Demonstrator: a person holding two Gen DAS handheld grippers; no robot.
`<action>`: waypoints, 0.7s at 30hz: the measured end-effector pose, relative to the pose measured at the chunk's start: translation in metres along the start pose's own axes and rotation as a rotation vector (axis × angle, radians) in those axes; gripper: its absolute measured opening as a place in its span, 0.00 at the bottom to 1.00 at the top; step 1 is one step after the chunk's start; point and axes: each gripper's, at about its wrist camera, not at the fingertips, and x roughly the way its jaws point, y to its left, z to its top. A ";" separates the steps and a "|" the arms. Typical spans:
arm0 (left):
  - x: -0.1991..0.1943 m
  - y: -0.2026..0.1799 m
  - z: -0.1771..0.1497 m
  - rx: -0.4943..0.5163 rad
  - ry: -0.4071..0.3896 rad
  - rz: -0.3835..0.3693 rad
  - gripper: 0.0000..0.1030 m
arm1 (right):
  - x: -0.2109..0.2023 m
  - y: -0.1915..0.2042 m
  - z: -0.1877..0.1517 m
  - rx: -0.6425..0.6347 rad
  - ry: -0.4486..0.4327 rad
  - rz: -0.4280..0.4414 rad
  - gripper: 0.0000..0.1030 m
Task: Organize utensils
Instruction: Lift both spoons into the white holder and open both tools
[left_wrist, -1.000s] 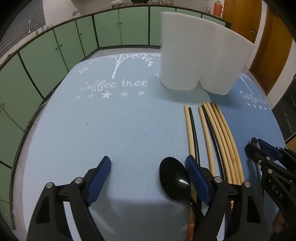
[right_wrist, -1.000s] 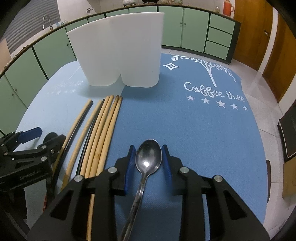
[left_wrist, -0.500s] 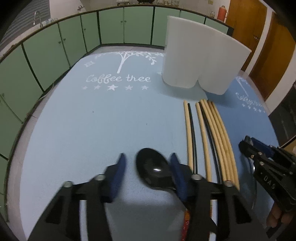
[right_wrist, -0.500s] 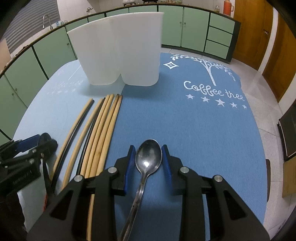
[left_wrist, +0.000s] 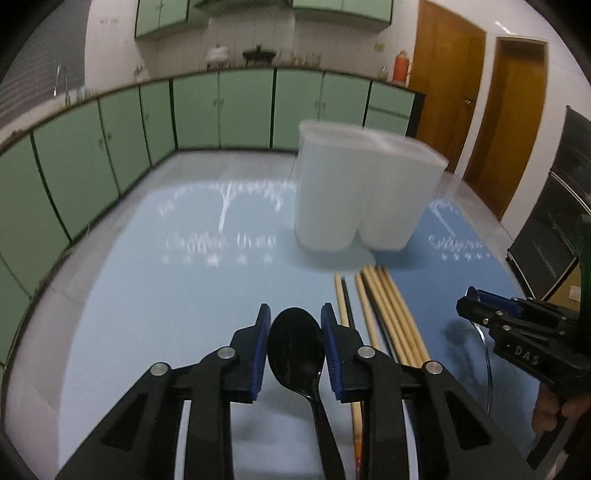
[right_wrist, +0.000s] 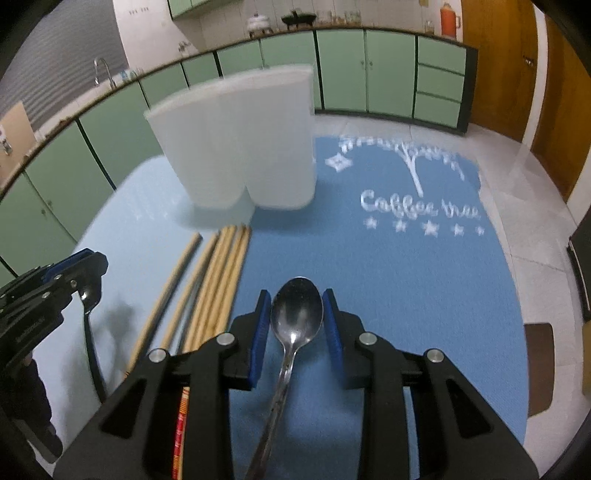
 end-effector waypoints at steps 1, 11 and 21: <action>-0.004 0.000 0.003 0.005 -0.018 -0.003 0.15 | -0.004 -0.001 0.003 0.003 -0.018 0.009 0.26; 0.003 -0.002 0.008 0.006 -0.022 -0.040 0.07 | -0.011 -0.008 0.013 0.018 -0.042 0.021 0.26; -0.022 -0.005 0.026 0.040 -0.163 -0.043 0.07 | -0.035 -0.009 0.036 0.029 -0.155 0.034 0.26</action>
